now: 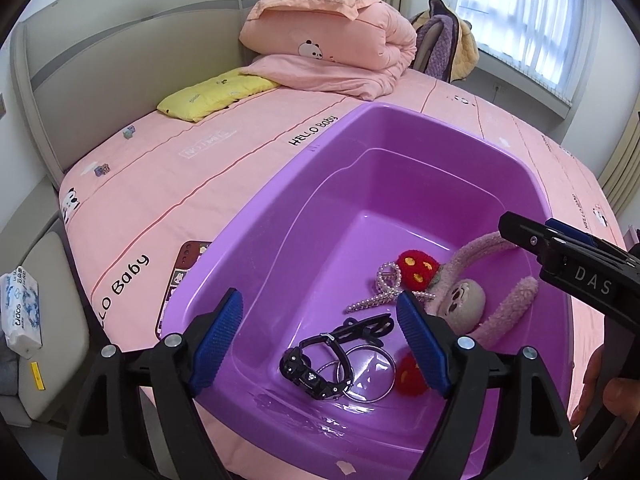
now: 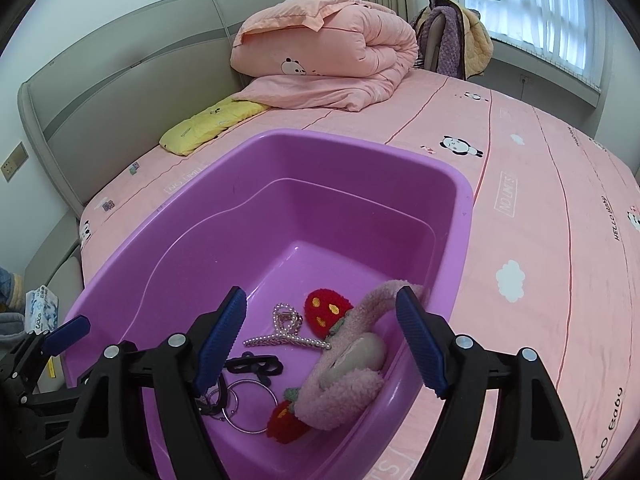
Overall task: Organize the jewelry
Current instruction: 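Open left tool to drop the watch while right tool drops the plush into the tub, then move both tools away from the tub toward the lanyard and bobby pin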
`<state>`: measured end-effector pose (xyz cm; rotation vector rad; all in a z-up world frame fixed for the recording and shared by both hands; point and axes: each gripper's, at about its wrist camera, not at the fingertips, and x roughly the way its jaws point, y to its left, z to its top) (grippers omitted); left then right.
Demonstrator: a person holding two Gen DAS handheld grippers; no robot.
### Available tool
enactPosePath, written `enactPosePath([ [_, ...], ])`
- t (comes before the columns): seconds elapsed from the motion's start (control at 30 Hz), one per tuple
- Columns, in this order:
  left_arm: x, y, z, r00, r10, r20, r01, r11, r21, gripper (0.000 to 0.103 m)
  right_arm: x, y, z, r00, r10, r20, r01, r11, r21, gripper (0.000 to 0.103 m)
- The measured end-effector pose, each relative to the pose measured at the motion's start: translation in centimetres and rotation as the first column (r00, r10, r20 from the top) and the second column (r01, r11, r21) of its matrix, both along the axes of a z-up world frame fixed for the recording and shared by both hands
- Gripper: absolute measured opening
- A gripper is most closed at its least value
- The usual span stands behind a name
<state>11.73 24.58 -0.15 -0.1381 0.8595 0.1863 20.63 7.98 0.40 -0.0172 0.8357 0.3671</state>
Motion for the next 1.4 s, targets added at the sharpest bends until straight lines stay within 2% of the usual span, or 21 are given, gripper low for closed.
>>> enactPosePath([
  [0.33, -1.2, -0.3, 0.6, 1.000, 0.002, 0.011, -0.002, 1.000, 0.000, 0.084, -1.8, -0.6, 1.3, 1.000, 0.002, 0.026, -0.002, 1.000, 0.010, 0.074],
  [0.63, -2.6, -1.5, 1.9, 1.000, -0.009, 0.030, 0.009, 1.000, 0.008, 0.089, -4.6, -3.3, 2.5, 0.998, -0.034, 0.060, 0.031, 0.998, 0.050, 0.074],
  [0.73, -3.3, -2.2, 2.5, 0.999, -0.016, 0.041, 0.015, 1.000, 0.009, 0.095, -5.9, -4.9, 2.9, 0.996, -0.051, 0.073, 0.046, 0.996, 0.070, 0.074],
  [1.17, -5.6, -7.3, 4.2, 0.995, -0.084, 0.062, 0.081, 0.996, 0.037, 0.096, -12.1, -13.1, 4.2, 0.979, -0.162, 0.122, 0.147, 0.982, 0.120, 0.074],
  [1.4, -7.1, -11.5, 4.3, 0.986, -0.152, 0.073, 0.150, 0.988, 0.043, 0.096, -15.1, -19.5, 3.2, 0.958, -0.270, 0.098, 0.255, 0.957, 0.142, 0.074],
])
